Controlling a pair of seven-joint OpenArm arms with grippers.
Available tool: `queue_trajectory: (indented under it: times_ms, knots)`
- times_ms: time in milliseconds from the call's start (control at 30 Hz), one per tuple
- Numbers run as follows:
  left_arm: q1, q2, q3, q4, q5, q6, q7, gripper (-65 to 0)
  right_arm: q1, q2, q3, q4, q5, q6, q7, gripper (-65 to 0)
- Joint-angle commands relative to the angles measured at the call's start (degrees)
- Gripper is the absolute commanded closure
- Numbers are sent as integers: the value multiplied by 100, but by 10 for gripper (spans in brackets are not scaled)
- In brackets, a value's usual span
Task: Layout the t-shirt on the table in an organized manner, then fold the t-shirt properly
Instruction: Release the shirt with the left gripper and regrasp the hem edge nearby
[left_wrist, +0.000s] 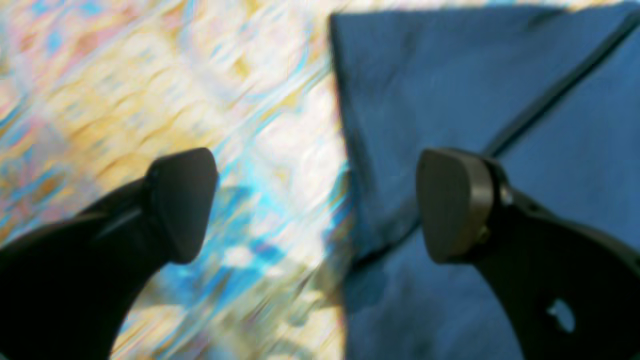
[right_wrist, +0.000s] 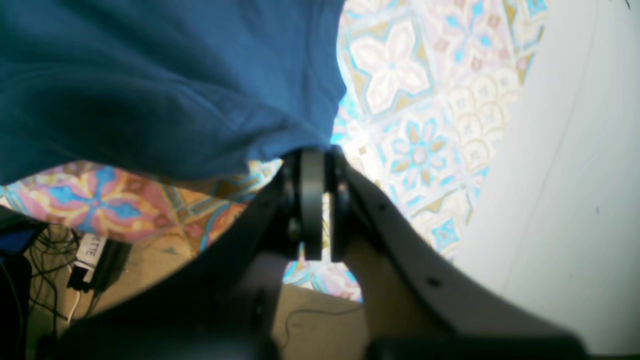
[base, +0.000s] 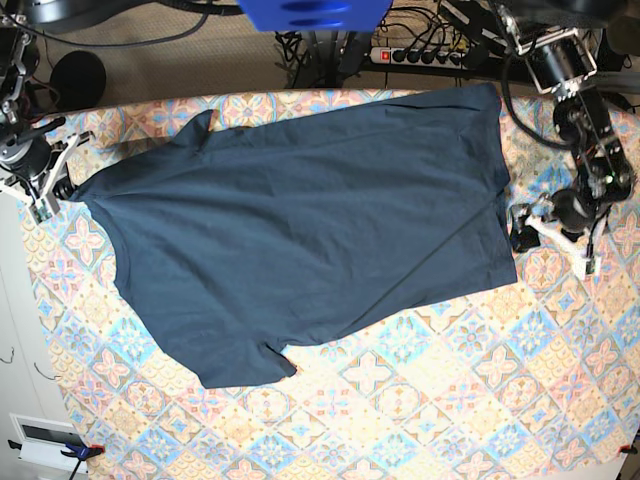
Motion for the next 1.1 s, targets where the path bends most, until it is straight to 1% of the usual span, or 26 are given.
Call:
queue_trajectory:
  times_ms: [0,133,267,400,467,533,700,933,1067]
  knots:
    - [-161,-50,-23,32,-66,-31,-74,-623,32,137,63,73,20,-24,109,-1]
    - [-566,-6,241,-373,-57,-31,-127,-575,32,137,63,73,20,-24,109,-1]
    - [-856,135,258,-707,-39,-31,-136,-495,41,137,63,73,20,-24,109,-1]
    - [-1084,161,258,-1094,-30,-31,-408,-426,41,137,63,73,11,-24,109,-1]
    - [-1163,161,373,-1208,-30,-31,-443,-404,41,137,63,73,11,-24,109,0]
    - [-1163,161,513,-1226,-30,-31,-452,-393,41,137,63,73,11,-24,109,0]
    - [-1163,161,513,-1261,-30,4,-470,-394,41,137,63,73,11,-24,109,0]
    - [-944,117,496,-1261,-22,13,-848,-394,50,137,63,73,11,-24,109,0]
    - [-961,126,496,-1410,-22,13,-848,-394,50,137,63,73,11,-24,109,0]
